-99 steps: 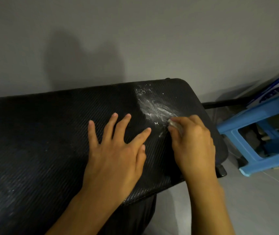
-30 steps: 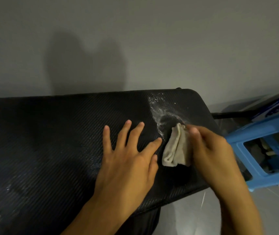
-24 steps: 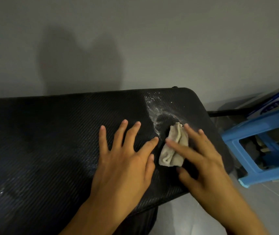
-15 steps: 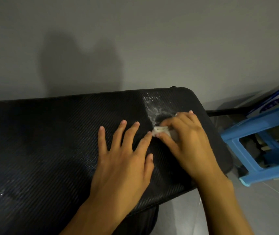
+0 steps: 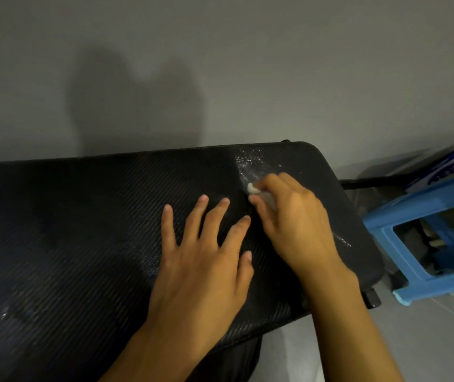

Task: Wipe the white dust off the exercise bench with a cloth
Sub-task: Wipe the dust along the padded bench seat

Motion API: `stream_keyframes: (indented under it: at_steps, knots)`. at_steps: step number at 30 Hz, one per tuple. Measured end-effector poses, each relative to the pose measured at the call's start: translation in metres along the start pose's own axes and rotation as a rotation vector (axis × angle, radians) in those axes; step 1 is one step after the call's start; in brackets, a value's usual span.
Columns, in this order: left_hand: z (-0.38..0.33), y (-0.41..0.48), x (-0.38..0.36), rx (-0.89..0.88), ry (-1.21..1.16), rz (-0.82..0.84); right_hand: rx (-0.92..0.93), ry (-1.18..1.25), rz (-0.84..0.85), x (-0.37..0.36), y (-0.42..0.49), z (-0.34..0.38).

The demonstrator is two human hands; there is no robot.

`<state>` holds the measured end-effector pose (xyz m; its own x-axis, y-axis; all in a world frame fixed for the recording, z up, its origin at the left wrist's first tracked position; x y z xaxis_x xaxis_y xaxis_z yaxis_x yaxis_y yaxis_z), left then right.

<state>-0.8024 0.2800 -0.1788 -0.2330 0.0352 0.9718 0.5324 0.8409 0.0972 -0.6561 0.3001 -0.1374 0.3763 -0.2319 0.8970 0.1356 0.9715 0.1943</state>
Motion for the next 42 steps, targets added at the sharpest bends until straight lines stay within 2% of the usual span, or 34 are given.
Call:
stream_keyframes:
  at_steps: [2,4,7,9,11,13,15,17,21,23,27,29,33,35,39,42]
  knots:
    - [-0.001,0.001,0.000,-0.003,-0.003,0.006,0.049,0.104,0.099,-0.002,-0.011,0.003]
    - [-0.001,0.001,0.000,0.001,-0.014,0.007,0.001,0.169,0.139,0.004,-0.023,-0.001]
    - [0.000,0.001,-0.001,0.002,-0.005,0.007,-0.123,0.070,0.012,0.006,-0.005,-0.014]
    - [0.000,0.000,-0.001,0.002,-0.006,0.008,-0.142,-0.014,-0.049,0.002,0.019,-0.009]
    - [0.001,0.000,0.000,0.005,-0.015,0.010,-0.078,-0.030,-0.043,-0.005,0.030,0.002]
    - [0.001,0.001,0.001,0.010,-0.025,0.011,-0.020,0.038,0.030,-0.008,0.019,0.008]
    - [0.001,0.001,0.001,0.015,-0.030,0.009,-0.046,0.122,0.083,-0.001,-0.001,0.005]
    - [0.001,0.001,0.001,0.019,-0.025,0.008,-0.129,0.110,0.055,0.004,-0.007,-0.004]
    - [0.000,0.000,0.001,0.012,-0.023,0.017,-0.234,-0.115,-0.079,0.001,0.032,-0.010]
    - [0.000,0.000,0.001,0.011,-0.027,0.015,-0.191,-0.123,-0.083,-0.004,0.045,0.000]
    - [0.000,0.001,0.000,0.011,-0.034,0.005,-0.099,0.057,0.043,-0.009,0.025,0.011]
    - [0.000,0.001,0.000,0.015,-0.028,0.010,-0.170,0.052,0.040,-0.003,0.024,-0.002]
    - [0.000,0.002,-0.001,0.015,-0.024,0.020,-0.354,-0.038,-0.115,0.005,0.062,-0.023]
    - [0.000,0.002,-0.001,0.014,-0.018,0.018,-0.317,-0.063,-0.104,-0.002,0.078,-0.009]
    - [0.000,0.003,0.000,0.018,-0.012,0.010,-0.140,0.053,0.014,-0.018,0.059,0.020]
    - [0.000,0.002,0.000,0.019,-0.014,-0.002,-0.232,-0.018,-0.040,-0.007,0.051,0.000]
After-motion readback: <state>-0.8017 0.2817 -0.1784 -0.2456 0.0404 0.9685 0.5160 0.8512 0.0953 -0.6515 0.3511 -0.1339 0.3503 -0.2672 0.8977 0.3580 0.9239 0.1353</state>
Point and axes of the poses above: each hand's wrist, its own y-axis towards the middle knuckle, its own x-axis out of the back of the hand, z = x × y, the point moved 6 cm from there along y, towards the middle knuckle, and after that the axes turned 7 degrees about y, right-handed, at the moved point
